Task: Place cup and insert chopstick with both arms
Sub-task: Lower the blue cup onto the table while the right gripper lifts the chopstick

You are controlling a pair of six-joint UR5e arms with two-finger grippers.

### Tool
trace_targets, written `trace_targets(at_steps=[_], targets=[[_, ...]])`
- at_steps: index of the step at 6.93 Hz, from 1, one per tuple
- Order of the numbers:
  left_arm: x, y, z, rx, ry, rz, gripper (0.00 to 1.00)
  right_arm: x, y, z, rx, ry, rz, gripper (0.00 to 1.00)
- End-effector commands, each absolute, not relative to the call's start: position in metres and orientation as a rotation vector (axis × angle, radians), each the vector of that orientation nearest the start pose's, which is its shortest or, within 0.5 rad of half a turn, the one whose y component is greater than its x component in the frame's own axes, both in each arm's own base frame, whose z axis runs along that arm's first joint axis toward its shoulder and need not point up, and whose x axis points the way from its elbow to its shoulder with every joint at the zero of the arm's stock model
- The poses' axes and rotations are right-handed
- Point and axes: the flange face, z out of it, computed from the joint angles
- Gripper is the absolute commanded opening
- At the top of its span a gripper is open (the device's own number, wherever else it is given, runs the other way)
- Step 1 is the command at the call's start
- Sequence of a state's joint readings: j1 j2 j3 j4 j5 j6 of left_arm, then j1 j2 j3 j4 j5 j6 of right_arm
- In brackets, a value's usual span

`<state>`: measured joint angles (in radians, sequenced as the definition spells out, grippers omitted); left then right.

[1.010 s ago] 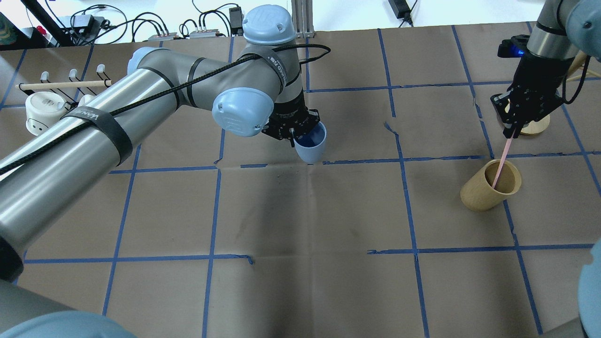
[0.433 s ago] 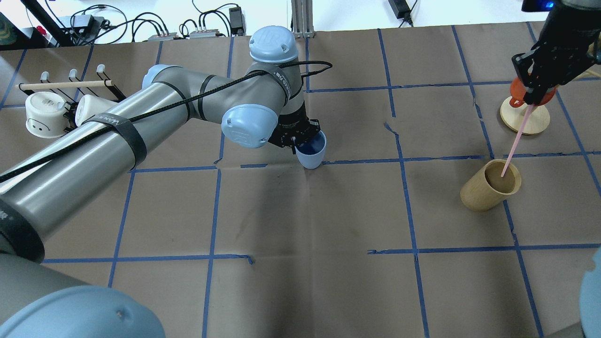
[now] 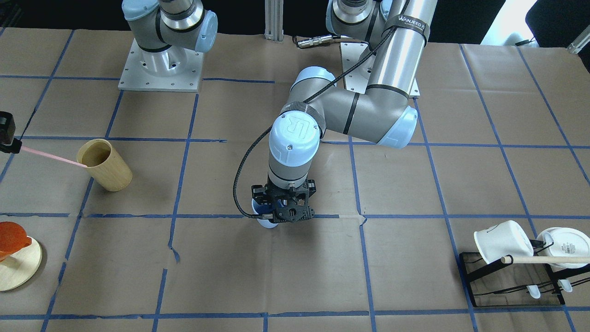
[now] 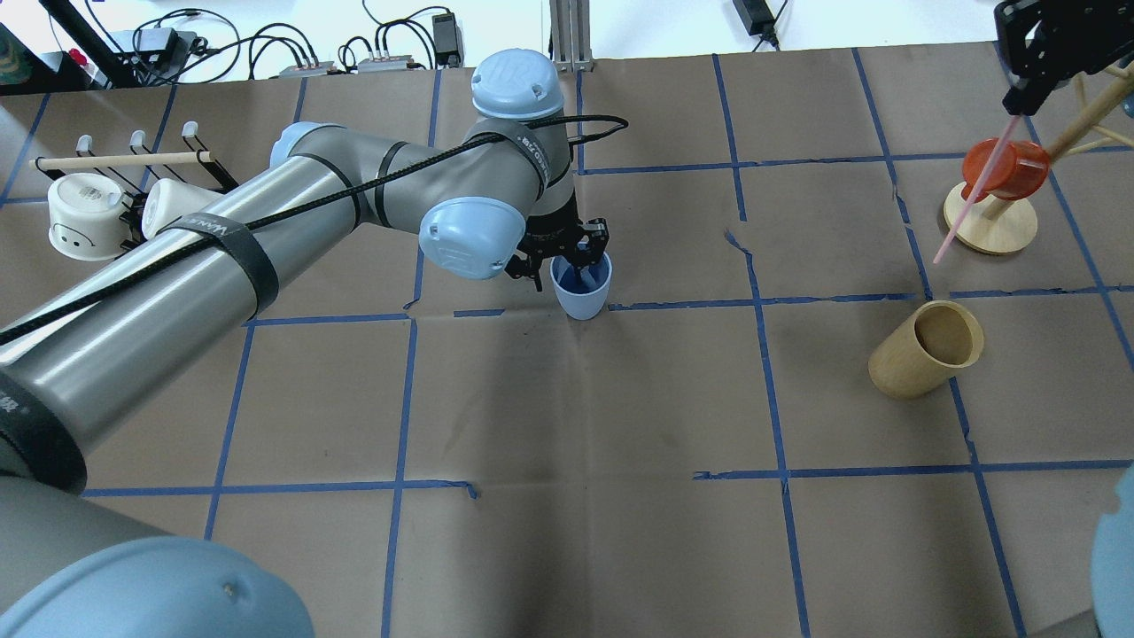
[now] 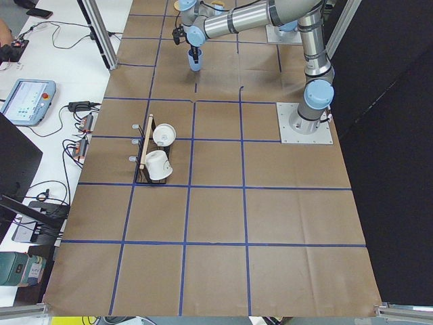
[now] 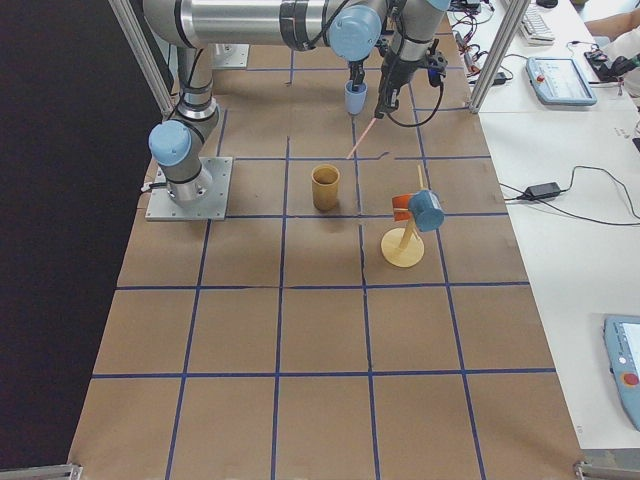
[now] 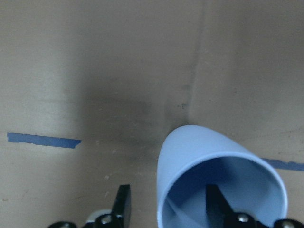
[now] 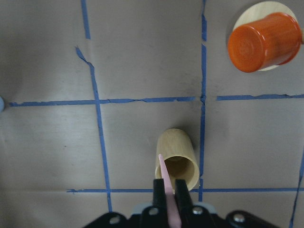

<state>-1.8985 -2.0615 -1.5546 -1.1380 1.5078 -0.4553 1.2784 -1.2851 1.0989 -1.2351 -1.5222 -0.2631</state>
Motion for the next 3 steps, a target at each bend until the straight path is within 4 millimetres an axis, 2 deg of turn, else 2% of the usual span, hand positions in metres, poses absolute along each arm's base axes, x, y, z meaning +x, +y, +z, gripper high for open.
trace_targets(at_steps=[1,2,3], targets=[[-0.338,-0.569,0.277,-0.206,3.188,0.049,1.0,-0.012,-0.615,0.54,0.021,2.976,0.063,0.07],[-0.337,-0.568,0.294,-0.208,3.197,0.022,1.0,0.006,-0.618,0.54,0.01,2.979,0.051,0.07],[-0.331,-0.557,0.323,-0.201,3.197,0.024,1.0,0.03,-0.617,0.545,0.016,2.984,0.021,0.07]])
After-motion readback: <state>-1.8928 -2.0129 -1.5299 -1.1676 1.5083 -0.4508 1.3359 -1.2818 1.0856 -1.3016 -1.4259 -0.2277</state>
